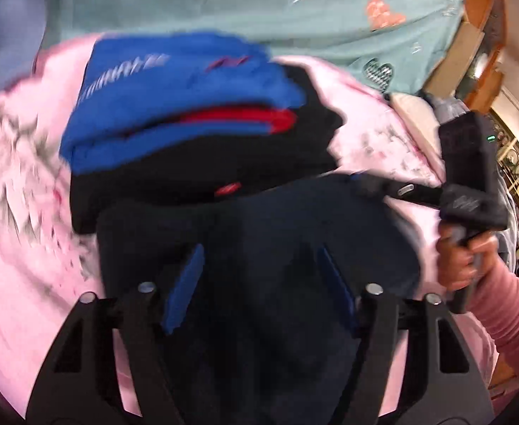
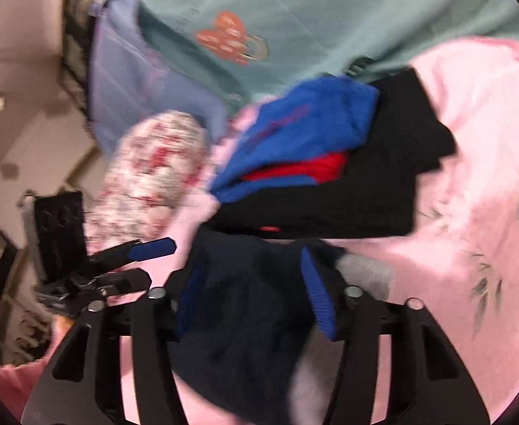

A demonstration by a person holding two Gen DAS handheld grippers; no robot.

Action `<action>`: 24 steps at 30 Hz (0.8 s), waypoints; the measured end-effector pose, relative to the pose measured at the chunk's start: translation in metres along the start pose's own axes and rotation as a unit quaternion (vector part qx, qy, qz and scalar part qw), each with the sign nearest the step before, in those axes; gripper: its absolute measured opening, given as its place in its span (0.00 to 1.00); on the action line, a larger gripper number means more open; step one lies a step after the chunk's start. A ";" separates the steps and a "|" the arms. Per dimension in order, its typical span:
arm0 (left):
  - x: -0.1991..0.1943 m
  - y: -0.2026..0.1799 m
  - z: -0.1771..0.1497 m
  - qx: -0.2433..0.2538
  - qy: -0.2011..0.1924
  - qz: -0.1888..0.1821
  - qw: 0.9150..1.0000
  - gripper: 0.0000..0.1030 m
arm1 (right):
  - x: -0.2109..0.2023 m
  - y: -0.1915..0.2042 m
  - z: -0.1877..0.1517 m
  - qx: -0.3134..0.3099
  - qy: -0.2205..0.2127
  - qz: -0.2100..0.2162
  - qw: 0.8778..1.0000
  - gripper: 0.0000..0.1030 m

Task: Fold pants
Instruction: 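Lift the folded bundle with both tools and set it beside the blue-black clothes stack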

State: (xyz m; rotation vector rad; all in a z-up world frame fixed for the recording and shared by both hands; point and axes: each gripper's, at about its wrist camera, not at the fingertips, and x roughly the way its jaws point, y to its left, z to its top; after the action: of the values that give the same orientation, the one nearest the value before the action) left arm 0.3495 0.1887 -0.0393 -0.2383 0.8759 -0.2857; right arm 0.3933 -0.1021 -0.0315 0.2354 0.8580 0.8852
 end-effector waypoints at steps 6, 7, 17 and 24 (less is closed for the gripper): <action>-0.069 -0.024 -0.023 0.019 -0.061 0.024 0.998 0.78 | -0.032 -0.003 -0.006 0.035 -0.020 -0.015 0.999 0.41; -0.073 -0.033 -0.031 0.036 -0.066 0.037 0.996 0.78 | -0.044 0.010 -0.010 0.008 -0.028 -0.006 1.000 0.41; -0.039 -0.057 -0.100 0.095 0.010 0.119 0.988 0.78 | -0.030 0.026 -0.078 -0.039 0.067 -0.041 0.996 0.36; -0.050 -0.084 -0.104 0.104 -0.006 0.110 0.989 0.80 | -0.053 0.053 -0.084 -0.047 0.034 -0.029 0.998 0.40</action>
State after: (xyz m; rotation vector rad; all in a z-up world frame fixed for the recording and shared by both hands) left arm 0.2252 0.1182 -0.0412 0.0501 0.8446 -0.1683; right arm 0.2823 -0.1218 -0.0292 0.0989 0.8795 0.8804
